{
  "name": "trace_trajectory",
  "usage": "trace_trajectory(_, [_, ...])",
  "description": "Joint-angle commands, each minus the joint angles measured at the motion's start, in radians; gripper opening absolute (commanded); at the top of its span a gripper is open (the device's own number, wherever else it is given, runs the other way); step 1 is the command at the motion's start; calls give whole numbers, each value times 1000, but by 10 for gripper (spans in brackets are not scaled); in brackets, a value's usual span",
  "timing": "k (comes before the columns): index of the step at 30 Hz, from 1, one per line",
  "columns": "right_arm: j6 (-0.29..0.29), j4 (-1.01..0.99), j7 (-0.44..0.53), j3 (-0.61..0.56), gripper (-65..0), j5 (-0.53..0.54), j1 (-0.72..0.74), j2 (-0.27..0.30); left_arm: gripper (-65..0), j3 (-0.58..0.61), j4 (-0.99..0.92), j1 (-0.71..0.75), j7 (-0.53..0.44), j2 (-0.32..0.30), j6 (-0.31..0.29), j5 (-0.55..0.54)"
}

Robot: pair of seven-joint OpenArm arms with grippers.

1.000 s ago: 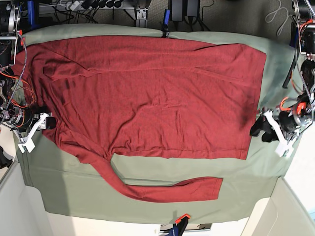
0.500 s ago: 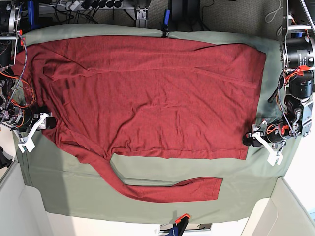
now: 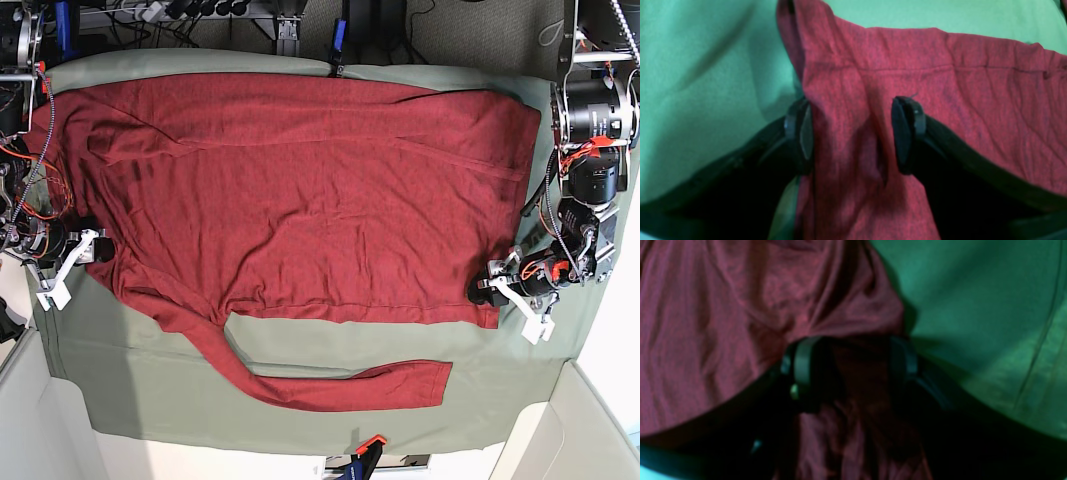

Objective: Fold the T-shirt properly
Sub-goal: 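Grasp the hem corner with the left gripper, then drag the hem corner with the left gripper toward the collar, folding lengthwise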

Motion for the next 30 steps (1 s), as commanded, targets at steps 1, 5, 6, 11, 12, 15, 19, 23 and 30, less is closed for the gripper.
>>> trace_trajectory(1, [1,10,-6,4,-347,11,21,16,-319,-2,12,-27,1,2,-12,-12])
trace_trajectory(5, [1,10,-4,4,-472,11,21,16,-519,-2,16,-27,1,-8,-13,-6])
trace_trajectory(6, [1,10,-4,4,-550,11,21,16,-550,-2,22,-27,1,-13,-18,-6])
trace_trajectory(11, [1,23,-4,5,-650,11,21,18,-579,-2,92,-26,5,-63,-40,-7])
trace_trajectory(12, [1,30,-5,5,-650,11,21,19,-579,-2,114,-26,12,-76,-40,-9])
trace_trajectory(15, [1,64,-11,22,-650,11,21,19,-579,-2,187,-26,77,-105,-40,-68])
trace_trajectory(19, [2,136,-44,57,-650,11,21,19,-579,-2,264,-23,195,-123,-40,-169])
trace_trajectory(23, [2,204,-81,71,-650,24,14,34,-579,-2,317,13,227,-142,-40,-188])
trace_trajectory(30, [5,307,-78,84,-650,80,-91,127,-579,-2,539,186,225,-217,-40,-190])
